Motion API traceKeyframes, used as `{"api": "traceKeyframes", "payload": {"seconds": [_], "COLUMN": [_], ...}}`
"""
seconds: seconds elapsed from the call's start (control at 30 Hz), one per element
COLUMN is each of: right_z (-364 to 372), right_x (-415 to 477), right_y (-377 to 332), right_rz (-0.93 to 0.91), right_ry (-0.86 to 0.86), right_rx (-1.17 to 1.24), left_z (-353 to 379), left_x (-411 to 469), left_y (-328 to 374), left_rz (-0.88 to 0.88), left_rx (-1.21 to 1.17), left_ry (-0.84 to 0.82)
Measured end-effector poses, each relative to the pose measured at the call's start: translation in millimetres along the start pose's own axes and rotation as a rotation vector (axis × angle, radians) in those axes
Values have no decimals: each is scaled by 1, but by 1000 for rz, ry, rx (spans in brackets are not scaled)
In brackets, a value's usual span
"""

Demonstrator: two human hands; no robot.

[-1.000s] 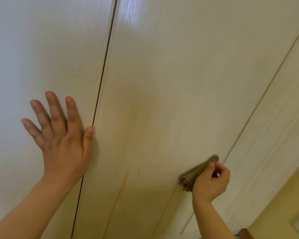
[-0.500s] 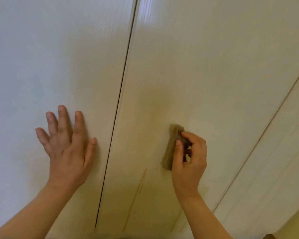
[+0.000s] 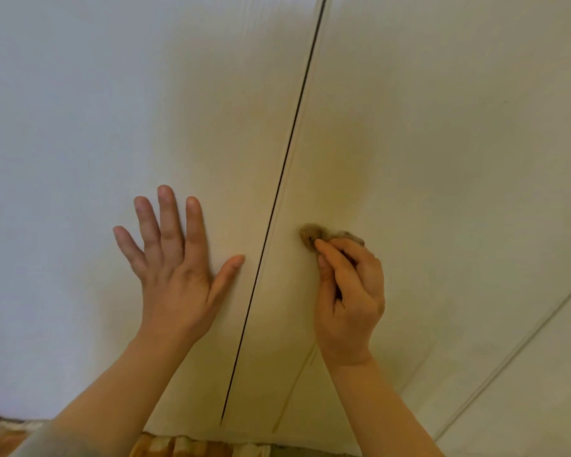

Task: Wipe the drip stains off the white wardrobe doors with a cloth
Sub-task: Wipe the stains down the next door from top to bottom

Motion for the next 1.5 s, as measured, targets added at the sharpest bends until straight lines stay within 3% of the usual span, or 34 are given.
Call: {"api": "traceKeyframes", "payload": {"seconds": [0.2, 0.37, 0.43, 0.57, 0.8, 0.87, 1.03, 1.1, 1.2, 1.37, 1.43, 1.5], "right_z": [21, 14, 6, -22, 5, 13, 19, 13, 4, -31, -32, -27], "right_x": [-78, -91, -66, 12, 23, 4, -106, -122, -90, 15, 20, -5], "right_y": [-11, -14, -18, -6, -4, -12, -9, -3, -11, 5, 23, 27], "right_rz": [-237, -224, -150, -61, -22, -91, -366, -382, -191, -16, 24, 8], "right_ry": [-354, -553, -467, -53, 55, -60, -630, -710, -598, -28, 36, -6], "right_rx": [43, 81, 101, 16, -28, 29, -6, -11, 65, -82, -134, -140], "left_z": [3, 1, 1, 1, 2, 1, -1, -2, -3, -3, -3, -2], "left_x": [1, 1, 1, 1, 2, 2, 2, 2, 1, 2, 2, 2], "left_y": [-3, -2, -2, -1, 0, -1, 0, 1, 1, 0, 1, 1], "left_rz": [11, 3, 1, 0, -5, -4, -2, 1, -2, -1, 2, 4], "left_rx": [26, 24, 16, 23, 9, 13, 14, 13, 6, 4, 7, 6], "left_ry": [32, 19, 17, 22, 31, 33, 26, 19, 11, 20, 21, 15]}}
Point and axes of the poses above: each hand's wrist, its own x-axis towards the middle knuckle, its own z-axis out of the palm, y = z × x, the point moved 3 cm from there along x, towards the middle knuckle, and after that the axes turned 1 degree about -z, right-handed, at the moved point
